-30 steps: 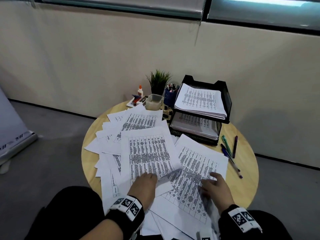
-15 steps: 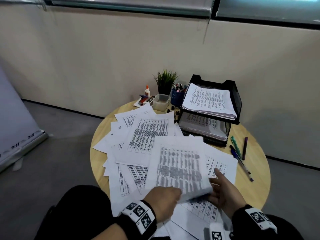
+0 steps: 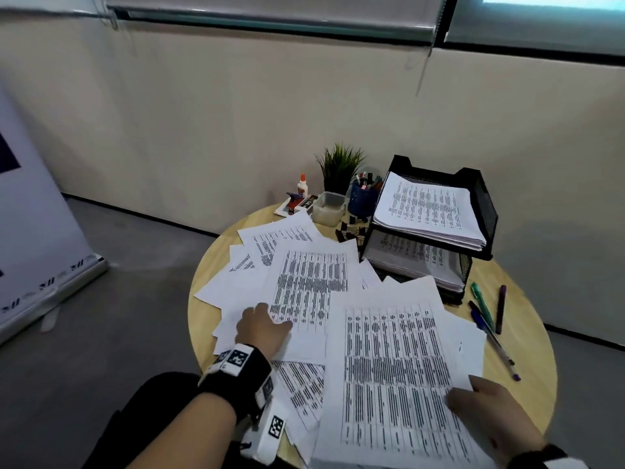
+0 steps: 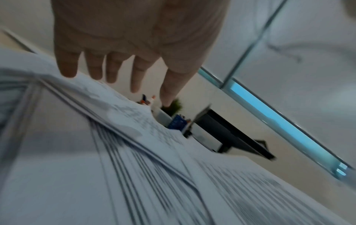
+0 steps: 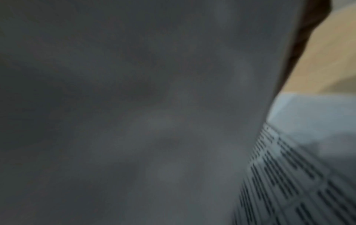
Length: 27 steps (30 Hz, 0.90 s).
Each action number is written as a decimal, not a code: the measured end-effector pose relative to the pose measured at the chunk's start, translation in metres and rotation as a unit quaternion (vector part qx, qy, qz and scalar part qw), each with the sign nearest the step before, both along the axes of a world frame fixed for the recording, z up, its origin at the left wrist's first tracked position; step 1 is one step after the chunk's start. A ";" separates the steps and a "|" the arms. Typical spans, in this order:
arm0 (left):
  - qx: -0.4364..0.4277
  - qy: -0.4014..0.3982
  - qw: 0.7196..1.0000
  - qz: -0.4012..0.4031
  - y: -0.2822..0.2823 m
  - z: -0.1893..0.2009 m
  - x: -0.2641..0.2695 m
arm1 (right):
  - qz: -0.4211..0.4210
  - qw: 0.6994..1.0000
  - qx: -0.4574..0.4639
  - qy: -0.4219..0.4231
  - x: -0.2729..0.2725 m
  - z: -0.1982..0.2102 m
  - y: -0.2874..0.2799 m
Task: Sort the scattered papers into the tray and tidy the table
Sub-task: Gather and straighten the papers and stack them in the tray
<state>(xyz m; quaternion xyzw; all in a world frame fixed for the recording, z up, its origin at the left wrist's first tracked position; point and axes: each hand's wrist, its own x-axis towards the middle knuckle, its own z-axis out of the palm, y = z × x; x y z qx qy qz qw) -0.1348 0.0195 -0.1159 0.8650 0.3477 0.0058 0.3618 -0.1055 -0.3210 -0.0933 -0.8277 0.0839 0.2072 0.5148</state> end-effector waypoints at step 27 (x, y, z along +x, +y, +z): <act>-0.544 -0.144 0.817 0.122 -0.006 -0.003 -0.002 | 0.002 0.993 0.117 -0.002 -0.007 0.020 0.006</act>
